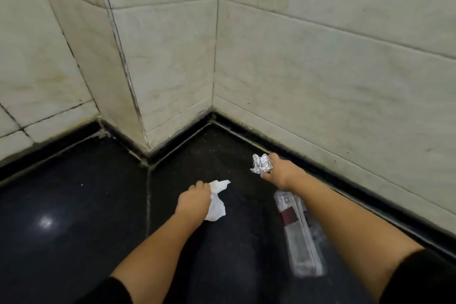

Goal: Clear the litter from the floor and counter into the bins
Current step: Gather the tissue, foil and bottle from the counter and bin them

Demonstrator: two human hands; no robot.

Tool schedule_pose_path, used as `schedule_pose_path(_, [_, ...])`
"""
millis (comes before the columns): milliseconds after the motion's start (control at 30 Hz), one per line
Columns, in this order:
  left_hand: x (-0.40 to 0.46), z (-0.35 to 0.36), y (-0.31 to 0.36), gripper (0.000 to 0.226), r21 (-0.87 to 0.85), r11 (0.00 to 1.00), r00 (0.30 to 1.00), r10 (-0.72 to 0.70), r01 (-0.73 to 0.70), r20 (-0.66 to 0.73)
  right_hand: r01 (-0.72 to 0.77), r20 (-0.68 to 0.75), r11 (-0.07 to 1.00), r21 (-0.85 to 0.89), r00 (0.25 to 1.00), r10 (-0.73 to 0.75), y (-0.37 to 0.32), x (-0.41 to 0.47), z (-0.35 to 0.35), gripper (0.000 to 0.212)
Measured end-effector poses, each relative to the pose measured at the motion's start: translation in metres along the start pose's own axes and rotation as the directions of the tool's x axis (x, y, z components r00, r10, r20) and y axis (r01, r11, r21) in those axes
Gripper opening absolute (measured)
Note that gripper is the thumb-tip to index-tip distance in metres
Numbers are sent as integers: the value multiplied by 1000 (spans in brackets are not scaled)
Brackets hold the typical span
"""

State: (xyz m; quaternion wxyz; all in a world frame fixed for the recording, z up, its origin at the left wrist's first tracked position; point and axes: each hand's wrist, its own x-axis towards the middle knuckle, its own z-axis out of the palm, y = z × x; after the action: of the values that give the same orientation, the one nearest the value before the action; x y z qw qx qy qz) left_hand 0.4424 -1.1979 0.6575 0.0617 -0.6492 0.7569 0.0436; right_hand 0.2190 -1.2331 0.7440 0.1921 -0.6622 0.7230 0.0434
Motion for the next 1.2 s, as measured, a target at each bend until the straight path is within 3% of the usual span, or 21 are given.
schedule_pose_path(100, [-54, 0, 22, 28, -41, 995, 990, -93, 89, -110, 60, -20, 998, 12, 998, -60, 21, -44, 3, 60])
schedule_pose_path(200, [-120, 11, 44, 27, -72, 983, 986, -169, 169, 6, 146, -14, 989, 8, 989, -146, 33, -97, 12, 60])
schedule_pose_path(333, [-209, 19, 68, 27, -134, 949, 958, -286, 286, 15, 248, 47, 969, 14, 968, -248, 39, -163, 32, 62])
schedule_pose_path(467, [-296, 27, 51, 28, -272, 850, 890, -449, 451, 74, 373, 125, 927, -29, 922, -367, 16, -216, 55, 62])
schedule_pose_path(667, [-440, 52, 0, 31, -426, 589, 696, -702, 687, 151, 585, 211, 809, -51, 798, -564, -59, -302, 103, 60])
schedule_pose_path(967, [-739, 126, 1, 45, -467, 314, 442, -876, 826, 192, 814, 467, 578, -51, 531, -707, -128, -511, 249, 60])
schedule_pose_path(1067, [-853, 150, 23, 40, -417, 195, 314, -919, 888, 239, 870, 550, 489, -60, 437, -712, -134, -592, 302, 62])
schedule_pose_path(1200, [-990, 153, 74, 37, -373, -49, 65, -956, 927, 285, 943, 658, 333, -23, 265, -705, -137, -701, 356, 60])
